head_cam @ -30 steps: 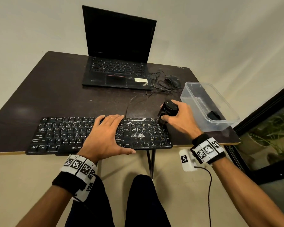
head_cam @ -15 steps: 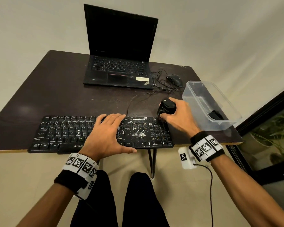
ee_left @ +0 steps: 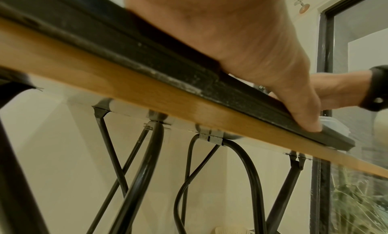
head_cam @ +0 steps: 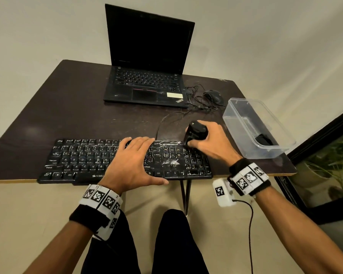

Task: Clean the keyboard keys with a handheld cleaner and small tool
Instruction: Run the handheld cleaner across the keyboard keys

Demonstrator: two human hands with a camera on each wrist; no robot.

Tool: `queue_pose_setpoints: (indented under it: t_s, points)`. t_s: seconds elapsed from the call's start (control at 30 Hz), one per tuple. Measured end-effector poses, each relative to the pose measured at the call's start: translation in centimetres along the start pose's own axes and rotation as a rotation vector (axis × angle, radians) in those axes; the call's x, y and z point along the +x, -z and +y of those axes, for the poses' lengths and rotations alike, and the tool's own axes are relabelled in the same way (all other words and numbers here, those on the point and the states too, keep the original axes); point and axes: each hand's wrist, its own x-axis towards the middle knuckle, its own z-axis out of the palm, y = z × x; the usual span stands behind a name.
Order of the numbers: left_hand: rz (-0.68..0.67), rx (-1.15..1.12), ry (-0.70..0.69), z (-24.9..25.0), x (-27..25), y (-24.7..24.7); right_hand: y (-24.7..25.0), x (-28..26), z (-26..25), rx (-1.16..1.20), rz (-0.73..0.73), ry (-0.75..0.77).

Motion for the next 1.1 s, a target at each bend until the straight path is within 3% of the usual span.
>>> queue_pose_setpoints:
  t_s: [0.17,0.27,0.4,0.5,0.63,0.7,0.83,0.93,1.1]
  points:
    - [0.008,0.003,-0.005,0.0,-0.1,-0.1,0.0,0.5,0.2,0.004,0.056,-0.03]
    - [0.018,0.003,-0.012,-0.2,0.0,-0.1,0.0,0.5,0.1,0.018,-0.045,-0.012]
    - [0.016,0.004,-0.016,-0.2,0.0,-0.1,0.3,1.0,0.4,-0.028,0.058,-0.017]
    - [0.024,0.0,-0.013,-0.2,0.0,0.0,0.3,1.2,0.4,0.033,-0.022,-0.032]
    - [0.025,0.001,-0.022,-0.1,0.0,-0.1,0.2,1.0,0.5,0.056,0.013,-0.019]
    - [0.026,0.006,-0.022,-0.1,0.0,-0.1,0.3,0.9,0.3,0.044,-0.064,-0.002]
    - [0.023,0.012,-0.023,-0.3,0.0,-0.1,0.3,1.4,-0.1,-0.068,-0.01,0.071]
    - [0.02,0.012,-0.023,-0.1,0.0,0.0,0.8,1.9,-0.4,-0.04,-0.149,0.061]
    - [0.015,0.016,-0.019,0.0,0.1,0.0,1.4,1.6,0.0,-0.044,-0.148,0.099]
